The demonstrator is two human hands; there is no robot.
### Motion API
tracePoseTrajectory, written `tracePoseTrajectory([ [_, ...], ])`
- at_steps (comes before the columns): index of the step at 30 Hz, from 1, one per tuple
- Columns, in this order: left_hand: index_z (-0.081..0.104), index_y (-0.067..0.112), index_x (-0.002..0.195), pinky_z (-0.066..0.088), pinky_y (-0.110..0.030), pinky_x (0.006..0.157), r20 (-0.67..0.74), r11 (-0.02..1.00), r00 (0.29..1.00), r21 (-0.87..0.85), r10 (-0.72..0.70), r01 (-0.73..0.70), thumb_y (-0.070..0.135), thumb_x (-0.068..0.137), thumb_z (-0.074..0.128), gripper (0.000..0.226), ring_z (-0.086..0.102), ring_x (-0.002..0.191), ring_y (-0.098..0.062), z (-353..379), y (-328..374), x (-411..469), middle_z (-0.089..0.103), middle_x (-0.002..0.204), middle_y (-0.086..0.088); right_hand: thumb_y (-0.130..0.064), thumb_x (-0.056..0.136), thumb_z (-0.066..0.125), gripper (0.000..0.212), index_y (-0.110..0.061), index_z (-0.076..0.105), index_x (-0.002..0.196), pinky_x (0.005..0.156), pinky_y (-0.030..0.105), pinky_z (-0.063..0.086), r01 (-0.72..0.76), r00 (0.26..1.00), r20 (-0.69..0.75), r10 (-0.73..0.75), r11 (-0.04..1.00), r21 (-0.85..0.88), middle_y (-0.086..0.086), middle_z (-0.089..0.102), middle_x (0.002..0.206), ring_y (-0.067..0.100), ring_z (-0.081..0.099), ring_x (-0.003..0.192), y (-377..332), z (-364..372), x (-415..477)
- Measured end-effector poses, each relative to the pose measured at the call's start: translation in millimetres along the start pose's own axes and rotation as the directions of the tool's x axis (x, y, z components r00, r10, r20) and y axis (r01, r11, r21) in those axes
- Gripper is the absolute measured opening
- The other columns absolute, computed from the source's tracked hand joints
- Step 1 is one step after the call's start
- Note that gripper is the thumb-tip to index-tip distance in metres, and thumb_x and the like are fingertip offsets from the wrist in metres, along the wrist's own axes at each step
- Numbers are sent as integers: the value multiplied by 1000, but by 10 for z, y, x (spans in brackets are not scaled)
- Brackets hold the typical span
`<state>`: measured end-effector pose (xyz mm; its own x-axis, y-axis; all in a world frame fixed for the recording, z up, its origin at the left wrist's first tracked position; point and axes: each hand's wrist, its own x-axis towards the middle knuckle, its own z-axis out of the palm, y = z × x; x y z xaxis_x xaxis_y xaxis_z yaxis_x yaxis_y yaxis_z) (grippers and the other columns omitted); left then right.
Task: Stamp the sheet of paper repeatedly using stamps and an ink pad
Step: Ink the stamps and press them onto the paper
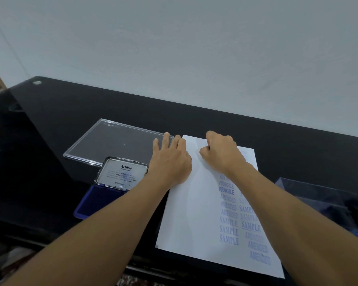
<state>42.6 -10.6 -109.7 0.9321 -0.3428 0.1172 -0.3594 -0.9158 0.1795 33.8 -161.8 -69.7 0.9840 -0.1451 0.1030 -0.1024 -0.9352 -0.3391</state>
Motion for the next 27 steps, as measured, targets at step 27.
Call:
tracePoseTrajectory([
  [27, 26, 9, 147, 10, -56, 119, -4, 1000, 1000, -4, -7, 7, 27, 102, 23, 49, 7, 150, -32, 17, 1, 10, 22, 161, -4, -18, 94, 50, 22, -19, 37, 77, 54, 32, 42, -30, 999, -17, 30, 1000, -3, 3, 52, 70, 16, 47, 59, 2, 15, 21],
])
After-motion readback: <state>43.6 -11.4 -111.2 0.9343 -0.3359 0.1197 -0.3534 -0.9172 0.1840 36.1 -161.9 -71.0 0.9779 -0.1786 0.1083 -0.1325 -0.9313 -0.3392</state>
